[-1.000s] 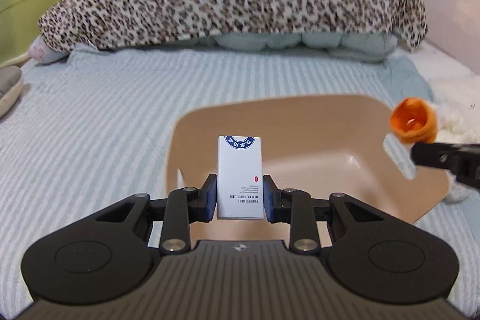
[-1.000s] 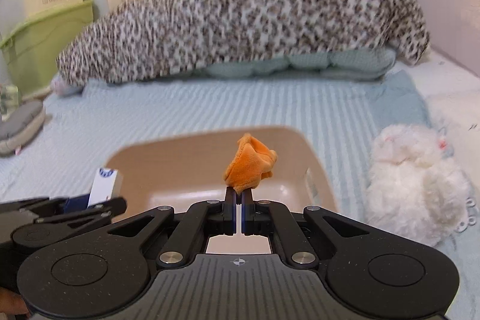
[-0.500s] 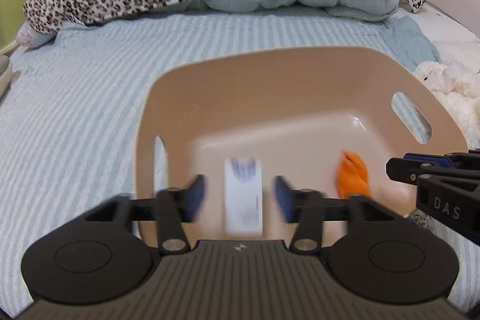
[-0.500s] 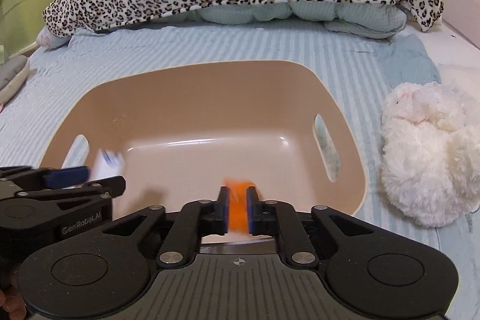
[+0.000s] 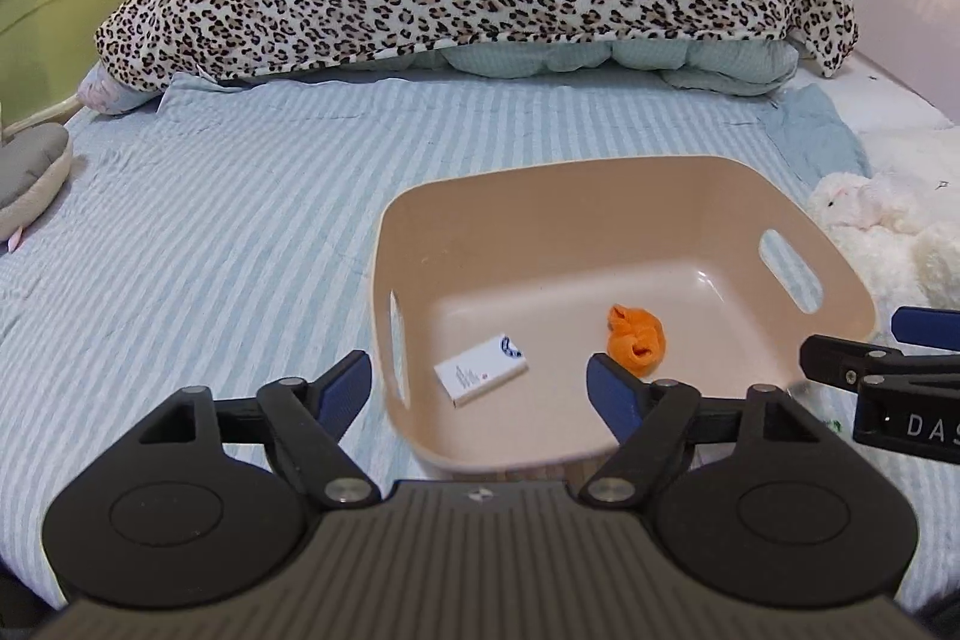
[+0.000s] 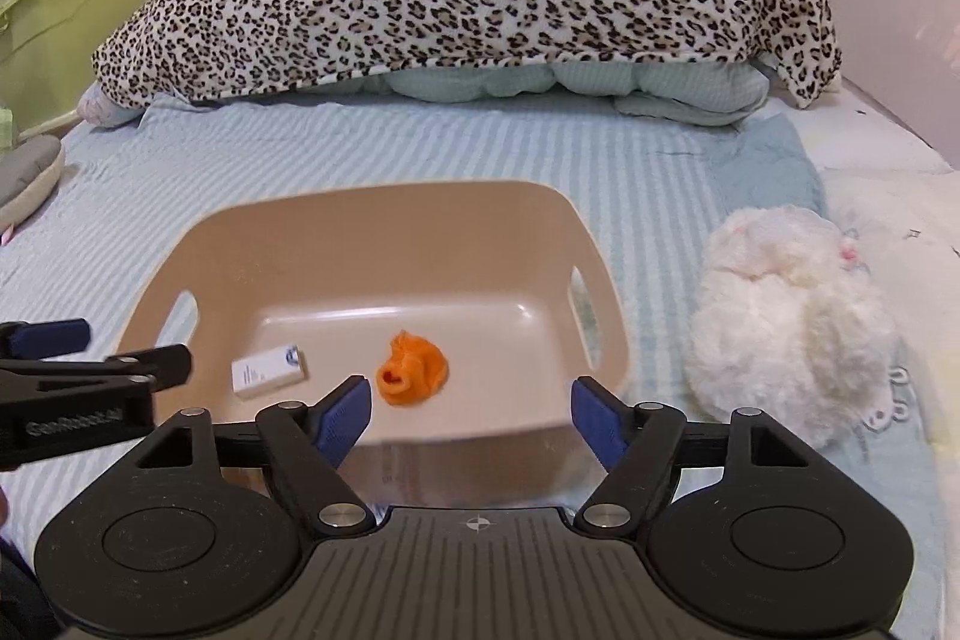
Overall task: Organize objects
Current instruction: 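Carry both items over the basket and open both tools to drop them inside, then grasp the black box with the left tool while the right tool grasps the green tea bag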
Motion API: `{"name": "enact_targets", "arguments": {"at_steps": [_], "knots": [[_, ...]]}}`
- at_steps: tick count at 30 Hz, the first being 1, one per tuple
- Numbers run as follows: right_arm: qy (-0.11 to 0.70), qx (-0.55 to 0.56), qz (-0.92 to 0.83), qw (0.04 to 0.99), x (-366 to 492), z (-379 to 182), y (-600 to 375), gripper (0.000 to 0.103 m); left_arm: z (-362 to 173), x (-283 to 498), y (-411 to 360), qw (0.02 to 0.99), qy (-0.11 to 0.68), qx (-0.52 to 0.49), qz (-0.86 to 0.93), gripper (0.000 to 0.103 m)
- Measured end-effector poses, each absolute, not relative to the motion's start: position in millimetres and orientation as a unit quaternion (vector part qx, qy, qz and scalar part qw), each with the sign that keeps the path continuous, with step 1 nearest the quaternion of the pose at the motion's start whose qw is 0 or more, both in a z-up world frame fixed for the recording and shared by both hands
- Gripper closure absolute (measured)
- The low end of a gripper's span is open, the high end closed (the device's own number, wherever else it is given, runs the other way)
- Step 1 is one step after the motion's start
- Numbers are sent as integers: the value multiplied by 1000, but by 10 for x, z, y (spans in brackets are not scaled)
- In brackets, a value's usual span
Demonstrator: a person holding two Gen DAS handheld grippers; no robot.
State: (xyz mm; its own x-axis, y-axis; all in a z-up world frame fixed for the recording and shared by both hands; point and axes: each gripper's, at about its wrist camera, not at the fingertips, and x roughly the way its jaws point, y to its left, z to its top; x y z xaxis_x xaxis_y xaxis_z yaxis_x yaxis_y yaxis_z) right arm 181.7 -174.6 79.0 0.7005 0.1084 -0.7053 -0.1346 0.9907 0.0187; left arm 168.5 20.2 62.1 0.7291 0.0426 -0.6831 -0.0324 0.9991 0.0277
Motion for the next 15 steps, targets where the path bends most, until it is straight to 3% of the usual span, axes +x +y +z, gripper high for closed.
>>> {"name": "enact_targets", "arguments": {"at_steps": [15], "knots": [[434,-24,22,900,1460,472,-2069,12,296,1255,435,912,409,9,33,20]]}}
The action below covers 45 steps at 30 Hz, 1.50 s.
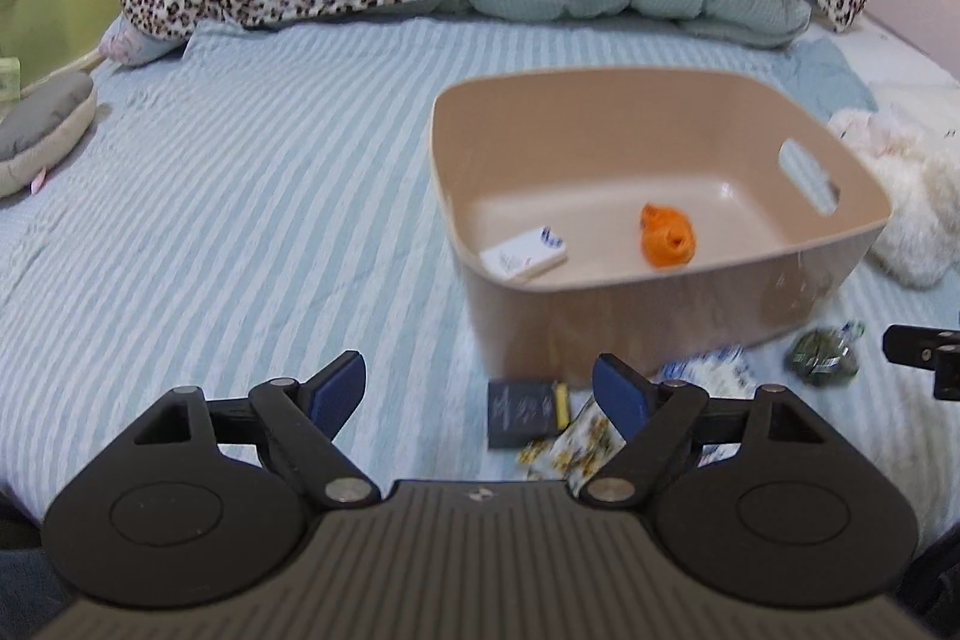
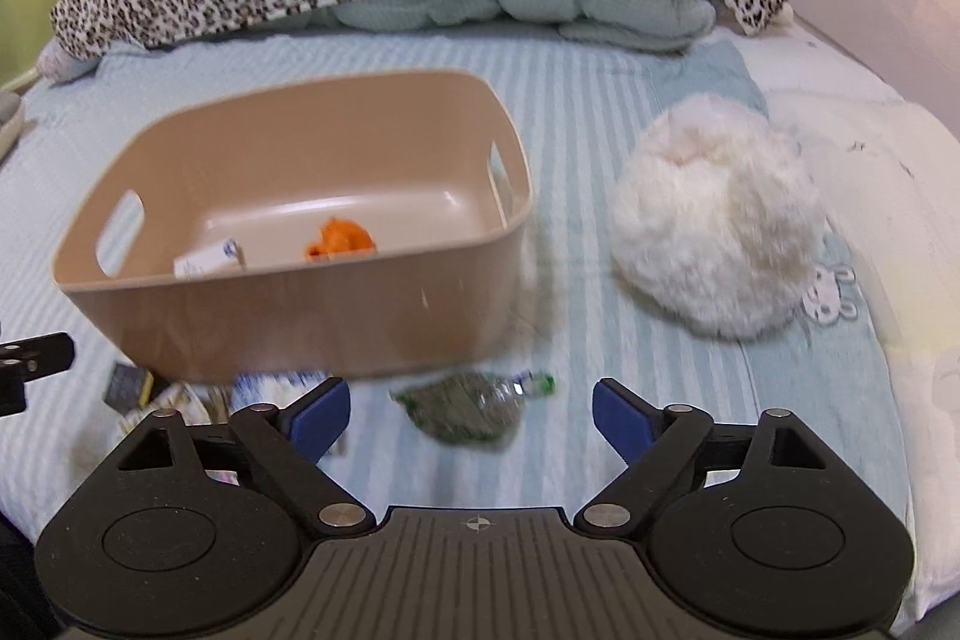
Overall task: Organize objects
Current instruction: 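Grasp the black box with the left tool while the right tool grasps the green tea bag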
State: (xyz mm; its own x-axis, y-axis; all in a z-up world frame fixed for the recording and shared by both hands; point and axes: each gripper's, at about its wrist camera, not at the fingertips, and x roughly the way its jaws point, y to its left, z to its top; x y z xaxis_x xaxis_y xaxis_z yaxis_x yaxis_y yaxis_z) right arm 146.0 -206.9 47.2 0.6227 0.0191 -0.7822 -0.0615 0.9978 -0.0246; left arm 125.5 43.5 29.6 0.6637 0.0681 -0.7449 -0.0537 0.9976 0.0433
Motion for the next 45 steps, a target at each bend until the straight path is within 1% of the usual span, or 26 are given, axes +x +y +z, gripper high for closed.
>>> {"name": "enact_targets", "arguments": {"at_steps": [8,11,16,22,31,32,33,34,35,36,37,38,39,40,41,42,43,45], "knots": [[472,-39,15,881,1538,137,-2079,11,-13,1257,558,900,436,-9,19,20],[478,-40,13,878,1579,30,-2099,8,-106,1293,567,896,443,-11,18,20],[483,-27,7,875,1688,-154,-2159,8,-202,1392,606,896,443,-25,17,20],[488,-9,6,873,1830,-264,-2183,8,-296,1539,556,890,455,-35,7,20],[490,-36,5,871,1943,-368,-2061,10,-488,1706,539,881,471,-41,10,20],[488,-38,6,872,1943,-368,-2054,13,-505,1709,557,880,473,-45,11,20],[487,-39,8,872,1940,-368,-2048,16,-518,1712,581,879,474,-52,11,23],[487,-41,9,872,1937,-366,-2041,23,-524,1712,604,878,474,-58,10,28],[488,-41,11,872,1934,-371,-2032,32,-525,1711,622,878,474,-64,7,31],[489,-41,12,871,1932,-378,-2027,37,-520,1709,634,878,473,-66,5,36],[490,-39,14,871,1930,-385,-2023,48,-512,1703,640,879,472,-66,3,41],[489,-38,16,871,1923,-387,-2018,51,-502,1694,645,880,470,-66,1,43],[488,-39,17,872,1921,-387,-2012,52,-493,1685,650,880,470,-68,-2,47],[486,-41,18,873,1914,-385,-2006,55,-486,1677,656,880,470,-71,-5,48],[485,-43,20,873,1907,-383,-2000,65,-481,1667,663,880,470,-74,-6,48],[485,-43,21,873,1900,-381,-1996,71,-474,1655,669,879,470,-76,-6,48],[485,-42,22,873,1893,-378,-1993,75,-466,1644,681,880,469,-79,-4,46],[484,-42,23,874,1878,-374,-1996,75,-455,1626,726,879,469,-89,4,40]]}}
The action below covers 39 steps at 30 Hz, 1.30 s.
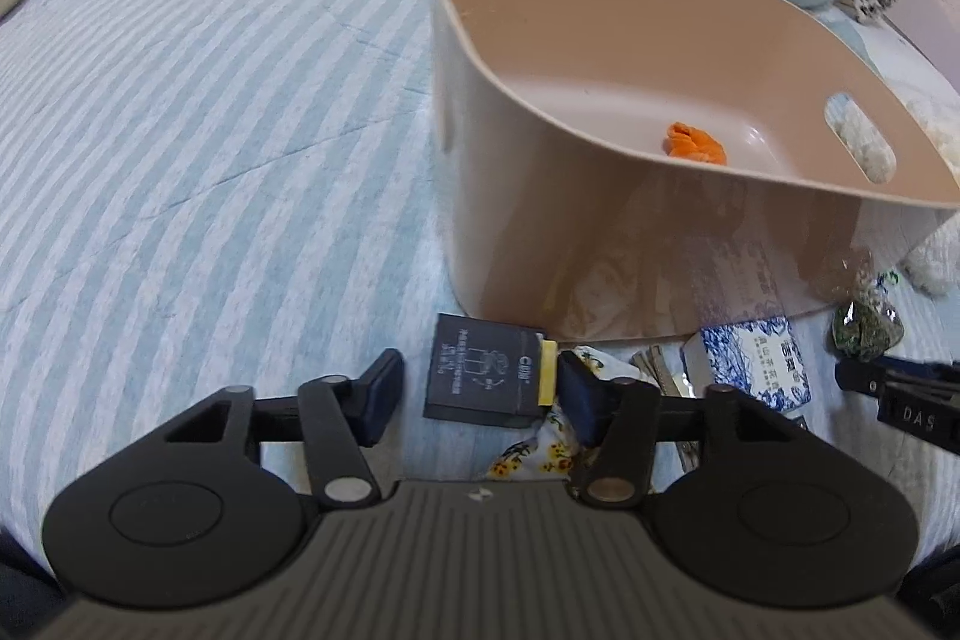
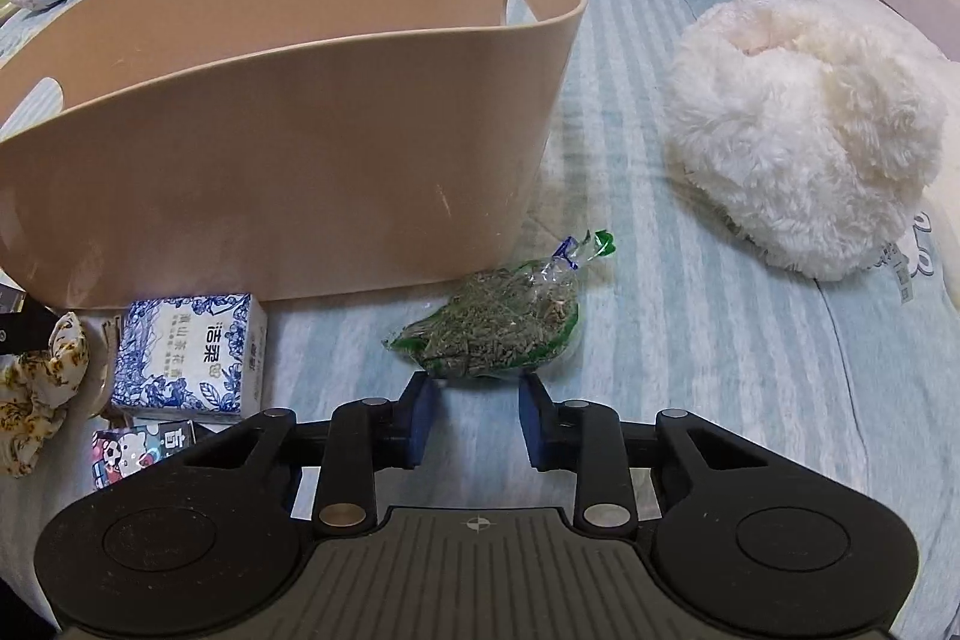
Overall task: Organize objects
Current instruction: 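Grasp the black box with the left tool while the right tool grasps the green tea bag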
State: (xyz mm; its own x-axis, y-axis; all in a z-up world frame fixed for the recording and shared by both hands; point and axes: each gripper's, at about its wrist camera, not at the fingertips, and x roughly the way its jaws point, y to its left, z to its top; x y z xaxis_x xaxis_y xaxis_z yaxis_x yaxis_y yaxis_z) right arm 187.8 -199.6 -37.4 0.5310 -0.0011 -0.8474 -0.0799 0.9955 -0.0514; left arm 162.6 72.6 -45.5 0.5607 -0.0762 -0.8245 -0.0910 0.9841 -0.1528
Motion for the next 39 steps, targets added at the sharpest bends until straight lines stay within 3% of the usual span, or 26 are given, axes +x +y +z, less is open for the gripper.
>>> {"name": "enact_targets", "arguments": {"at_steps": [2,7,12,14,17,21,22,23,29,39], "knots": [[485,-39,23,873,1869,-372,-2008,76,-424,1622,793,880,464,-98,10,38],[494,-2,30,869,1847,-346,-2084,42,-391,1640,841,882,459,-102,21,36],[481,16,29,876,1837,-288,-2110,39,-413,1666,796,882,462,-84,25,37],[480,24,29,876,1860,-293,-2121,39,-446,1676,777,881,466,-77,27,39],[477,41,26,878,1897,-302,-2142,38,-490,1671,809,876,475,-78,30,55],[464,57,17,884,1934,-298,-2185,38,-479,1646,861,878,469,-79,44,56],[462,60,15,885,1949,-309,-2195,40,-479,1646,864,879,469,-79,45,56],[464,62,12,884,1967,-329,-2203,52,-479,1643,865,879,468,-79,44,56],[458,53,10,887,1976,-383,-2194,63,-439,1604,851,883,462,-68,43,57],[429,15,9,903,1628,-113,-2093,65,-165,1351,818,898,433,-67,31,57]]}}
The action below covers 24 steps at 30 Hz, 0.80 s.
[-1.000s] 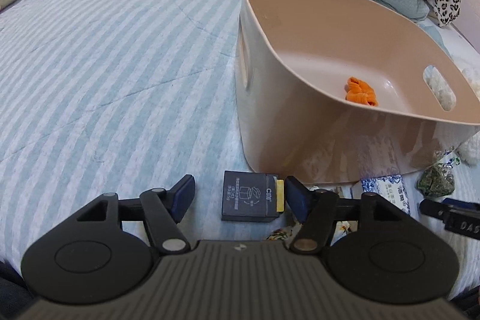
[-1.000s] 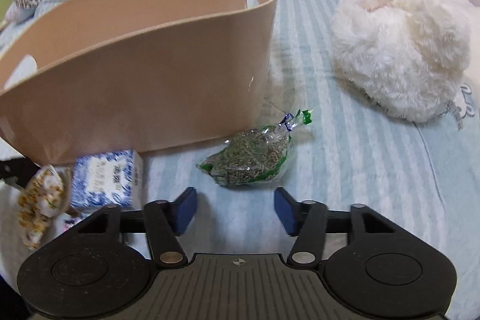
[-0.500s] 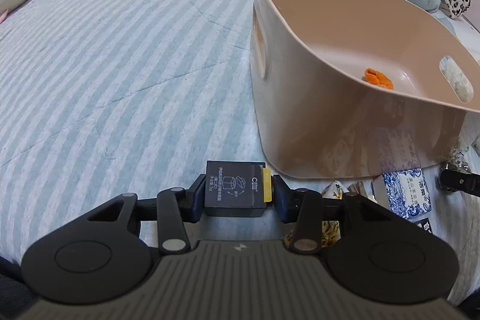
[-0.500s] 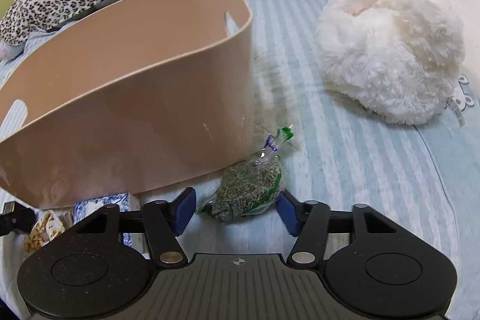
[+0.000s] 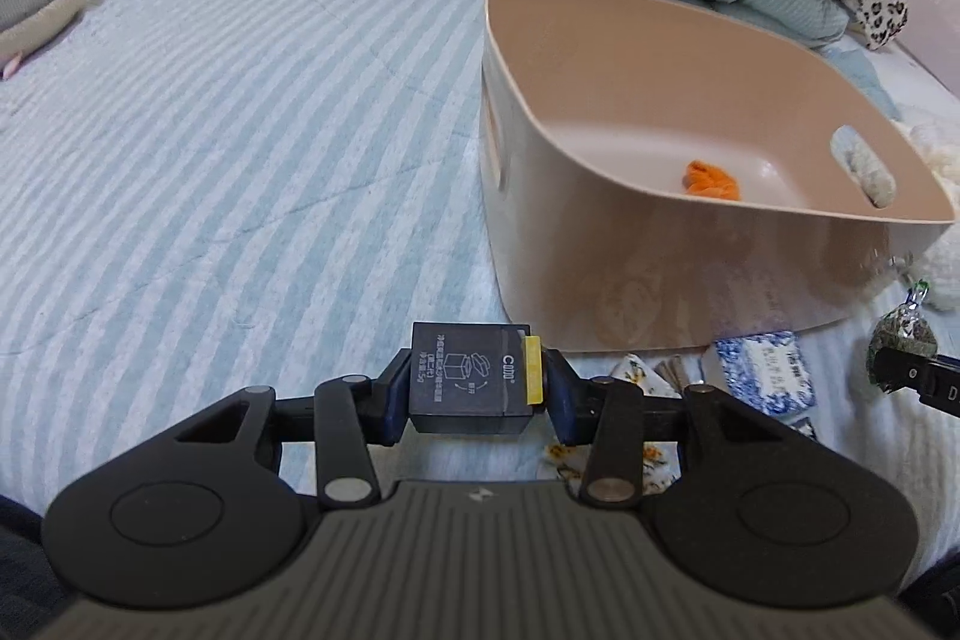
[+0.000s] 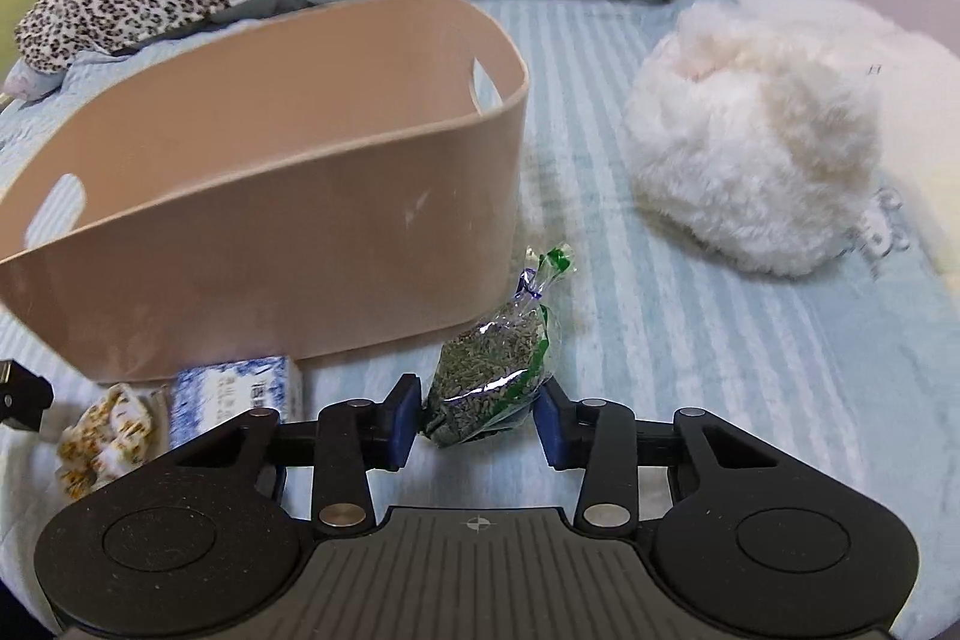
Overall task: Organize objects
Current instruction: 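Lift both items over the basket and open both tools to release them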
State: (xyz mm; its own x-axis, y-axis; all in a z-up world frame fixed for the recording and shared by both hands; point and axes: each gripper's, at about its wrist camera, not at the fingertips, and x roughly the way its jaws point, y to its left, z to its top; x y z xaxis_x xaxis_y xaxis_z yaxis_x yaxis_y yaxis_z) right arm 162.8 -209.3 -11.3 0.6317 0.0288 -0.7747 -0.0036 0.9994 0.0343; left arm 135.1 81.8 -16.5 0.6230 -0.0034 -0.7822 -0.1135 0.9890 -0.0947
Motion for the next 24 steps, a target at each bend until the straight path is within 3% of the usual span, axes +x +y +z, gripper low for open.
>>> {"name": "enact_targets", "arguments": {"at_steps": [24], "knots": [[278,48,67,957,1171,919,-1938,65,947,1014,581,953,302,-29,0,57]]}}
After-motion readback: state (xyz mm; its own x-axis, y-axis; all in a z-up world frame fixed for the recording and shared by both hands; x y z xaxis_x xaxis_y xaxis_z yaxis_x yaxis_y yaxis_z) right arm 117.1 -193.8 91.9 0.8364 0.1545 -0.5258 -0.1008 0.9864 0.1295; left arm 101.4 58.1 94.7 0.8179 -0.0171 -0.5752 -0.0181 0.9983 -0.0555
